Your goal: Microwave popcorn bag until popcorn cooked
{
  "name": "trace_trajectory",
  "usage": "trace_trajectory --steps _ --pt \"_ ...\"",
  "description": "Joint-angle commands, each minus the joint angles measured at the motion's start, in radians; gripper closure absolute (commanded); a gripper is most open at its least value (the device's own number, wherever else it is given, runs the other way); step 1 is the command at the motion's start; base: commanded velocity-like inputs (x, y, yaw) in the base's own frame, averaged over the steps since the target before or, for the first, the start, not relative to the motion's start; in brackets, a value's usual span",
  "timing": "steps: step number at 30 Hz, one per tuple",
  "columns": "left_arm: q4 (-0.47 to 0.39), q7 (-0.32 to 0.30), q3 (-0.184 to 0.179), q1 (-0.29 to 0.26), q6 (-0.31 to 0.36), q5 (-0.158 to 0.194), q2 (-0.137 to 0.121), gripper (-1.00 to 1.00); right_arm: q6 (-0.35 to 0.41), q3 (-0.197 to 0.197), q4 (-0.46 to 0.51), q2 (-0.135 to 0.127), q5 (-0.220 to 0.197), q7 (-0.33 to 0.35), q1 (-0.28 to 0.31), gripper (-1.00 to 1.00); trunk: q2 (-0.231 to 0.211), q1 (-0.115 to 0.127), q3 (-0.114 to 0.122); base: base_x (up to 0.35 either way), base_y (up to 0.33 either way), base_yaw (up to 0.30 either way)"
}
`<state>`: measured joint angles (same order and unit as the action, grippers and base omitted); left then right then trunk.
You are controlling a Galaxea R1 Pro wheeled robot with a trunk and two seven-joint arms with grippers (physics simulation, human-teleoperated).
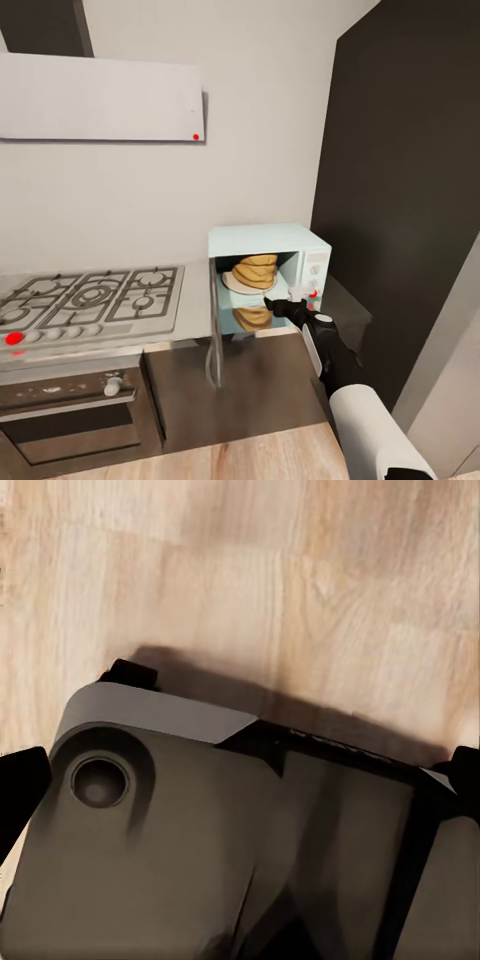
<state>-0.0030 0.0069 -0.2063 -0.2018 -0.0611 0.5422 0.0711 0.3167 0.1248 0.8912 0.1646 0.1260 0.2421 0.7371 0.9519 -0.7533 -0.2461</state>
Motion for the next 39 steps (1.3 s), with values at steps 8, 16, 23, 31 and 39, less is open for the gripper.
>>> trace_trajectory --steps 8,16,23,31,39 --pt "0.001 0.001 -0.008 -0.001 -0.003 0.009 -0.001 -1.0 0.005 0.007 0.003 -0.001 0.017 0.009 0.001 -1.0 0.001 0.001 -0.001 -0.345 0.0 0.0" --pt "0.001 0.001 -0.008 -0.001 -0.003 0.009 0.001 -1.0 0.013 0.017 -0.056 -0.085 -0.001 0.003 -0.063 -1.0 0.001 0.001 -0.001 -0.345 0.0 0.0" --pt "0.001 0.001 -0.008 -0.001 -0.004 0.009 0.001 -1.0 -0.122 0.018 -0.567 -0.229 0.006 -0.006 -0.076 -1.0 0.001 0.001 -0.001 -0.287 0.0 0.0" --pt "0.001 0.001 -0.008 -0.001 -0.003 0.009 -0.001 -1.0 -0.395 0.01 -0.922 -0.293 0.008 -0.041 -0.315 -1.0 0.001 0.001 -0.001 -0.013 0.0 0.0" --pt "0.001 0.001 -0.008 -0.001 -0.003 0.009 -0.002 -1.0 -0.464 0.018 -0.925 -0.273 -0.007 -0.097 -0.555 -1.0 0.001 0.001 -0.001 0.0 0.0 0.0"
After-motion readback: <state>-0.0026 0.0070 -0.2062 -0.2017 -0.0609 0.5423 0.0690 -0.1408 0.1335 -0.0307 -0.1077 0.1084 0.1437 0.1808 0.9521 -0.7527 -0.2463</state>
